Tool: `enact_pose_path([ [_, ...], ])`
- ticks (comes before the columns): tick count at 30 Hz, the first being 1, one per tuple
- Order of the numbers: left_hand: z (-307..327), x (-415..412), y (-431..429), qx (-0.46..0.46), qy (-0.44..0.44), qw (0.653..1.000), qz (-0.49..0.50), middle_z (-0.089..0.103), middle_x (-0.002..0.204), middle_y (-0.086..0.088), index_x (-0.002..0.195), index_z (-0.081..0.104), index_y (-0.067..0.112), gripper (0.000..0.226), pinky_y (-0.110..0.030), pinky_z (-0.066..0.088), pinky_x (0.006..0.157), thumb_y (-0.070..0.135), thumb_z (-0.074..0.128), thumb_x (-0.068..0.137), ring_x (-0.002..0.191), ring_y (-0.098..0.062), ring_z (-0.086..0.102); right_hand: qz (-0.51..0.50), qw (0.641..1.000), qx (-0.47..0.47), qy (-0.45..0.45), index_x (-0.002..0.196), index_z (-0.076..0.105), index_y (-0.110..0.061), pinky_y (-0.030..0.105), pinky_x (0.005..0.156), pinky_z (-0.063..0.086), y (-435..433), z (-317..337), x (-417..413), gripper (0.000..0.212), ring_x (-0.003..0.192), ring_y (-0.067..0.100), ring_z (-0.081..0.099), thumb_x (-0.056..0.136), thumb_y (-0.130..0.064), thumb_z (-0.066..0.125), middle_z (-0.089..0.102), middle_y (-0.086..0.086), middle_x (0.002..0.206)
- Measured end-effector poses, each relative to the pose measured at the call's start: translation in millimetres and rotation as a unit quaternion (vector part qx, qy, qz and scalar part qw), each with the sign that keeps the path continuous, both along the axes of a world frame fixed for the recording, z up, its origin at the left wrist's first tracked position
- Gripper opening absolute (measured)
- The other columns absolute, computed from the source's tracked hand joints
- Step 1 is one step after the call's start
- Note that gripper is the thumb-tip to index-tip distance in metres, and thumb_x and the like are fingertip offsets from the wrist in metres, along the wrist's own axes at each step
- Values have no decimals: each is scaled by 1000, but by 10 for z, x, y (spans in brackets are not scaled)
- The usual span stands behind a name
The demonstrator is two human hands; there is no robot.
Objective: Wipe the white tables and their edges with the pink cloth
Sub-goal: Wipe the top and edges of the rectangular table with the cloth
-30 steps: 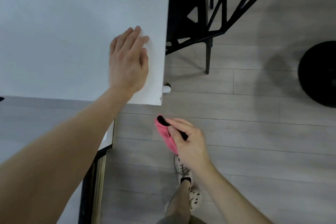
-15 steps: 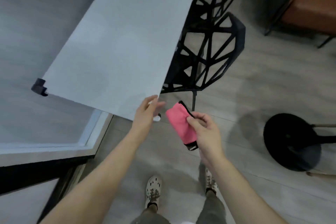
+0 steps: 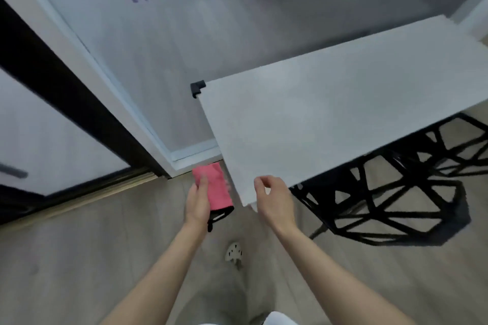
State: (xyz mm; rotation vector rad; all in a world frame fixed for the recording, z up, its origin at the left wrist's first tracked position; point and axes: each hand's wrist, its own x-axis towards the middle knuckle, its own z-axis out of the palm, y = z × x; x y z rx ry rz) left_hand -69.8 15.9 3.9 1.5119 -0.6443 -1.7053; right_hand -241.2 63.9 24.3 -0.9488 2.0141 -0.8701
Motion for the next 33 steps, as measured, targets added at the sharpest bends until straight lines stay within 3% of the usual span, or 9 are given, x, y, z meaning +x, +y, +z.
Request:
enact_pose_path([
  [3, -375, 247, -283, 28, 42, 996, 69, 74, 122, -31, 139, 63, 4, 63, -56, 60, 95, 57, 40, 113, 102, -42, 76, 86, 996, 6, 39, 139, 65, -25, 35, 109, 47, -567, -101, -139, 38, 123, 7, 58, 111, -45, 48, 64, -10, 128],
  [6, -795, 214, -631, 78, 73, 990, 94, 69, 124, -38, 145, 57, -4, 62, -49, 63, 87, 42, 29, 115, 101, -42, 77, 125, 990, 9, 71, 151, 56, -29, 30, 108, 41, -1298, -321, -233, 45, 134, 12, 53, 112, -49, 43, 59, -7, 141],
  [8, -973, 77, -803, 99, 77, 984, 129, 73, 127, -31, 152, 53, 10, 48, -50, 66, 85, 38, 36, 116, 107, -45, 77, 177, 979, 0, 103, 157, 50, -32, 33, 119, 35, -1812, -518, -238, 49, 148, 13, 42, 113, -51, 42, 50, -4, 157],
  [11, -1208, -113, -1021, 94, 92, 974, 183, 72, 136, -21, 150, 52, 26, 37, -62, 58, 103, 39, 48, 116, 116, -46, 74, 270, 944, -37, 186, 166, 38, -32, 40, 133, 20, -2596, -889, -252, 56, 164, 12, 17, 113, -50, 40, 33, -5, 173],
  [15, -1336, -225, -1445, 54, 88, 965, 240, 78, 126, -6, 141, 57, 36, 30, -56, 57, 106, 39, 59, 111, 115, -36, 75, 357, 867, -76, 340, 172, 20, -35, 53, 135, 6, -3210, -1445, -381, 62, 168, 16, 1, 113, -51, 34, 12, -2, 181],
  [19, -1430, -299, -1904, 6, -18, 984, 178, 78, 124, 4, 131, 60, 55, 29, -48, 64, 85, 51, 68, 104, 113, -30, 76, 393, 821, -103, 401, 172, 22, -33, 57, 134, 5, -3210, -1687, -443, 61, 168, 19, -2, 112, -45, 29, 9, 2, 182],
  [24, -1576, -605, -2423, -77, -178, 971, 143, 70, 136, 26, 146, 63, 44, 41, -32, 51, 114, 50, 61, 106, 129, 4, 63, 381, 819, -120, 412, 171, 28, -27, 59, 134, 9, -3193, -1654, -388, 62, 168, 23, 3, 111, -42, 34, 12, 6, 181],
  [29, -1573, -632, -3065, -131, -255, 941, 179, 68, 145, 9, 145, 69, 21, 39, -31, 46, 118, 37, 52, 113, 135, -2, 59, 380, 817, -123, 416, 170, 33, -25, 61, 133, 13, -3191, -1647, -396, 63, 168, 24, 6, 108, -38, 41, 15, 8, 180],
  [33, -1446, -712, -3037, -111, -275, 942, 157, 63, 151, 14, 153, 61, 24, 40, -22, 44, 114, 30, 45, 117, 138, -2, 57, 369, 819, -137, 417, 169, 35, -23, 63, 131, 15, -3180, -1660, -401, 64, 168, 27, 10, 107, -34, 45, 18, 10, 179],
])
